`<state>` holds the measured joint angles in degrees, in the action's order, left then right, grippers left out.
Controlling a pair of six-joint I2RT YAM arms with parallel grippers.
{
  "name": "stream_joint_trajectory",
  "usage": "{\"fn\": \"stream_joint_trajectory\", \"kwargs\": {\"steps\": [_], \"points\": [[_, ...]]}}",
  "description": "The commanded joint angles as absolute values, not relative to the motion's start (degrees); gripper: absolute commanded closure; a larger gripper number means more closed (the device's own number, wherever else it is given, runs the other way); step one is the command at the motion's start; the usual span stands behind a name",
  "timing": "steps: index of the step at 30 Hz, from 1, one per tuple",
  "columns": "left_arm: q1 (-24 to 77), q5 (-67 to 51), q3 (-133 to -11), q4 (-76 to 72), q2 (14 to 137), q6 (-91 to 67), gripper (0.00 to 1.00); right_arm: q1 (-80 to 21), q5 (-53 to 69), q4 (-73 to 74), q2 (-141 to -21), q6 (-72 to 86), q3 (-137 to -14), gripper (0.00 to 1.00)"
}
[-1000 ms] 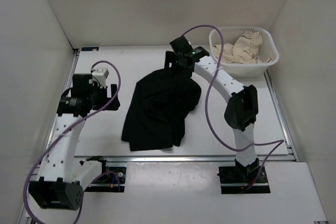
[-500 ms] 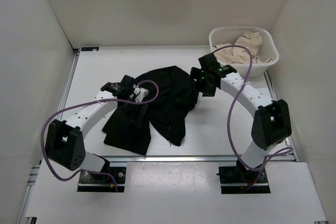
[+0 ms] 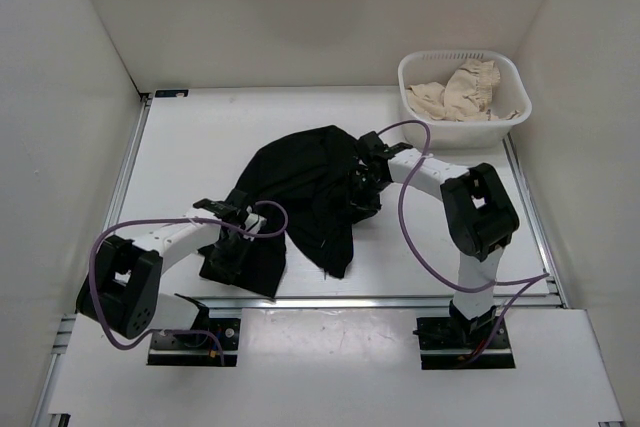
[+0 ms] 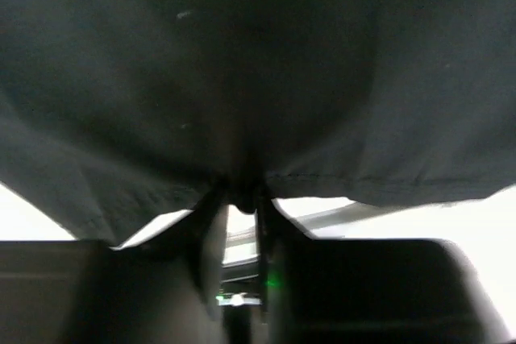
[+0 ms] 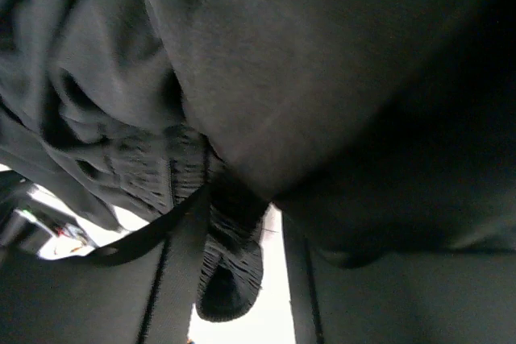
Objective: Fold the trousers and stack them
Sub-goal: Flatten the trousers out
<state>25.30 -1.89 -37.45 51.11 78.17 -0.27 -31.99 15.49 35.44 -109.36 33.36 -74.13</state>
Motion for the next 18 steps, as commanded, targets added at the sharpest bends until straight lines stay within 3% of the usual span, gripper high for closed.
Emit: {"fn": "stream_joint_trajectory", "kwargs": {"steps": [1,3,4,11,16,18], "points": [[24.44,0.87,-35.86,45.62,76.64,0.0,0.83,-30.86,20.13,36.29,-108.54,30.94,-73.39,0.79],[23.38,1.49,-35.16,45.0,76.64,0.0,0.86,-30.07,18.47,37.18,-107.15,30.94,-71.56,0.98],[22.6,1.49,-34.37,45.0,75.6,0.0,0.86,-28.75,17.59,37.87,-106.01,30.94,-70.32,1.0],[9.7,6.68,-35.75,44.38,64.97,0.0,0.86,-14.96,10.2,40.78,-87.56,29.63,-56.26,1.0],[7.29,7.21,-44.72,44.38,65.29,0.0,0.86,-13.01,2.59,47.71,-84.64,23.3,-58.7,1.0],[5.89,7.82,-48.68,44.38,68.28,0.0,0.86,-13.01,1.14,48.52,-83.94,22.68,-58.71,0.7]]}}
